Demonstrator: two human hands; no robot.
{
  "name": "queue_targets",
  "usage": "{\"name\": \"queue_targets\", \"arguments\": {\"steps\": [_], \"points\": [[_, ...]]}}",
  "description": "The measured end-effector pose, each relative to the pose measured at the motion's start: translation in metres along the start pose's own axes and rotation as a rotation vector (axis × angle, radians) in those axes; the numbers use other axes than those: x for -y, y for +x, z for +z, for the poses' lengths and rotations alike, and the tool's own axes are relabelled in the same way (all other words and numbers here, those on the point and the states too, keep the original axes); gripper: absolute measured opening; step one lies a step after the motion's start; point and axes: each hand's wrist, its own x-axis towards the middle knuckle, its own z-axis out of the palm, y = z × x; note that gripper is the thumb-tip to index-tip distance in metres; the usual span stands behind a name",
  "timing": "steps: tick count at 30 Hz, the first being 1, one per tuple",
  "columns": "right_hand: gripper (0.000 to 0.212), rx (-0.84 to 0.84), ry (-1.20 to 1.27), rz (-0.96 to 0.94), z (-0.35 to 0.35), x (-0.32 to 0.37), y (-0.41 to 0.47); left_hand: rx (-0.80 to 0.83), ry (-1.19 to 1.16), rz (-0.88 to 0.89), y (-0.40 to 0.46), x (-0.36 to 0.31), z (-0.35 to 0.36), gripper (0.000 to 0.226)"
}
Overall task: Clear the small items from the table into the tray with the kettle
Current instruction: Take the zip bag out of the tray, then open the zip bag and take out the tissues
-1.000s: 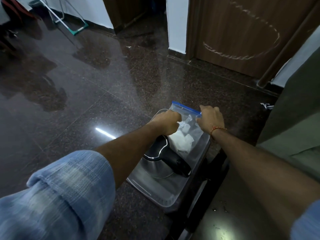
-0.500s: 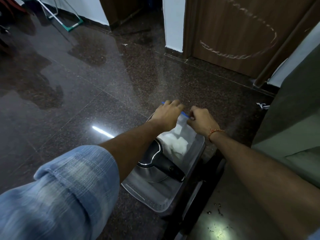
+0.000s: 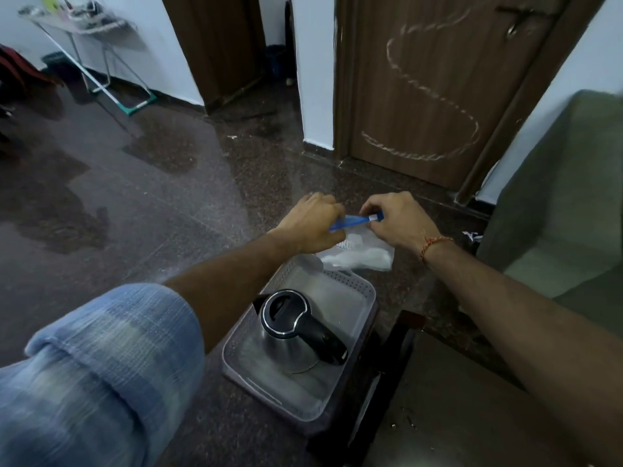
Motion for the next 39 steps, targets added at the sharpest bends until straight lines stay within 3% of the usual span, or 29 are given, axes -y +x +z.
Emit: {"name": "queue_targets", "arguments": {"steps": [5,13,23,27,33,39], "points": [[0.016,-0.053,-0.043,-0.006,-0.060,0.019,-0.049,-0.017,-0.243,0.101,-0.019,-0.036,-0.055,0.020],[0.014,-0.230,-0.139,-0.062,-0.160,0.037,-0.157,-0.064,-0.250,0.253,-0.041,-0.132,-0.123,0.019],[0.014,-0.347,-0.566,-0.159,-0.235,0.022,-0.312,-0.134,-0.231,0.485,-0.053,-0.270,-0.153,0.017],[0.016,-0.264,-0.676,-0.142,-0.257,0.000,-0.375,-0.163,-0.270,0.555,-0.057,-0.342,-0.149,0.020],[0.038,-0.153,-0.651,0.011,-0.286,-0.052,-0.483,-0.179,-0.280,0.675,-0.073,-0.475,-0.131,0.025],[0.030,-0.031,-0.461,0.186,-0.305,-0.095,-0.573,-0.178,-0.253,0.760,-0.089,-0.569,-0.103,0.028]]}}
